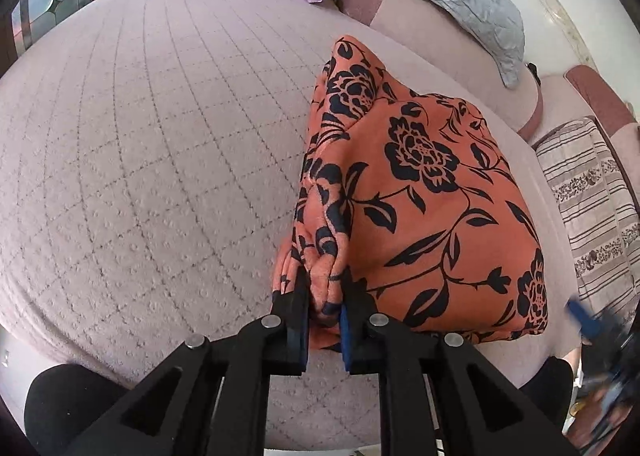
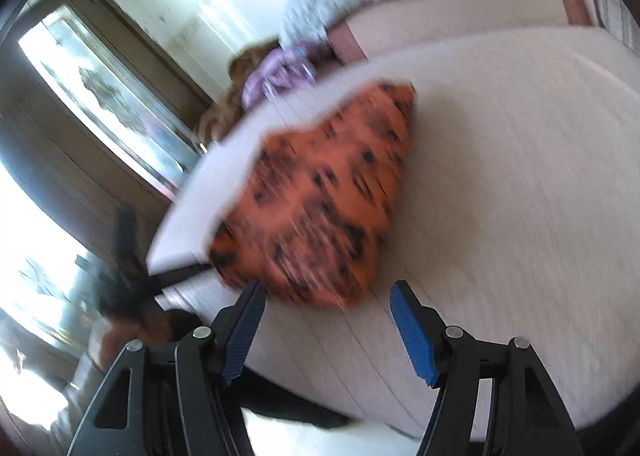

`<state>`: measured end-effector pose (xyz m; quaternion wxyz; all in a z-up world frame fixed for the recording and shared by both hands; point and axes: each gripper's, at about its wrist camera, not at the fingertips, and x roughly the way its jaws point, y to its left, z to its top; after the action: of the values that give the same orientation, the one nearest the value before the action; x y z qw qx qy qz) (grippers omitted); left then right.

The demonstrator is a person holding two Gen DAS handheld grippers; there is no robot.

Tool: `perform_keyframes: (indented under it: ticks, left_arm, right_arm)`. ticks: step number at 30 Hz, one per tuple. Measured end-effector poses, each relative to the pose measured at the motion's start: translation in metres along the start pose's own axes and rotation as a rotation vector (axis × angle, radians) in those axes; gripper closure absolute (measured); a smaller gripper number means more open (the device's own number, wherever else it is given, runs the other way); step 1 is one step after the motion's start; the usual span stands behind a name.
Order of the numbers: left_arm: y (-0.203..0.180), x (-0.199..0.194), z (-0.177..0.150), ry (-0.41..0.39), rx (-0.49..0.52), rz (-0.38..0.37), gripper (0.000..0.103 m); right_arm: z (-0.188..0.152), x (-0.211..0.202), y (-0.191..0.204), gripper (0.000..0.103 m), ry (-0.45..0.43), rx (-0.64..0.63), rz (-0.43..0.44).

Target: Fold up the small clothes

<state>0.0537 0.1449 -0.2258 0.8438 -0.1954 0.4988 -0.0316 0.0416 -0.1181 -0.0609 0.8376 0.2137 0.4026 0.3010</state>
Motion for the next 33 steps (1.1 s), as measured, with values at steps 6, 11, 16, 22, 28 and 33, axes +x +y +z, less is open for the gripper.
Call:
perform_keyframes:
  ticks: [6, 11, 16, 22, 28, 33]
  left_arm:
    - [-0.004, 0.005, 0.001, -0.002, 0.003, 0.013, 0.088]
    - [-0.013, -0.017, 0.006, -0.009, -0.004, 0.034, 0.084]
    - [-0.050, -0.073, 0.022, -0.225, 0.066, -0.003, 0.043]
    - [-0.048, 0.024, 0.029, 0.012, 0.040, 0.128, 0.068]
    - [-0.050, 0.021, 0.016, -0.046, 0.092, 0.132, 0.066]
    - [-0.048, -0.005, 0.021, -0.067, 0.076, 0.066, 0.064]
  right_arm:
    - [0.052, 0.042, 0.008, 0.030, 0.022, 0.154, 0.328]
    - [0.024, 0.110, -0.038, 0.036, 0.205, 0.343, 0.295]
    - [0.025, 0.107, -0.033, 0.036, 0.241, 0.289, 0.302]
    - [0.038, 0.110, -0.021, 0.035, 0.290, 0.234, 0.266]
    - [0.087, 0.071, -0.015, 0.014, 0.086, 0.252, 0.358]
    - [0.077, 0.138, -0.053, 0.024, 0.229, 0.356, 0.262]
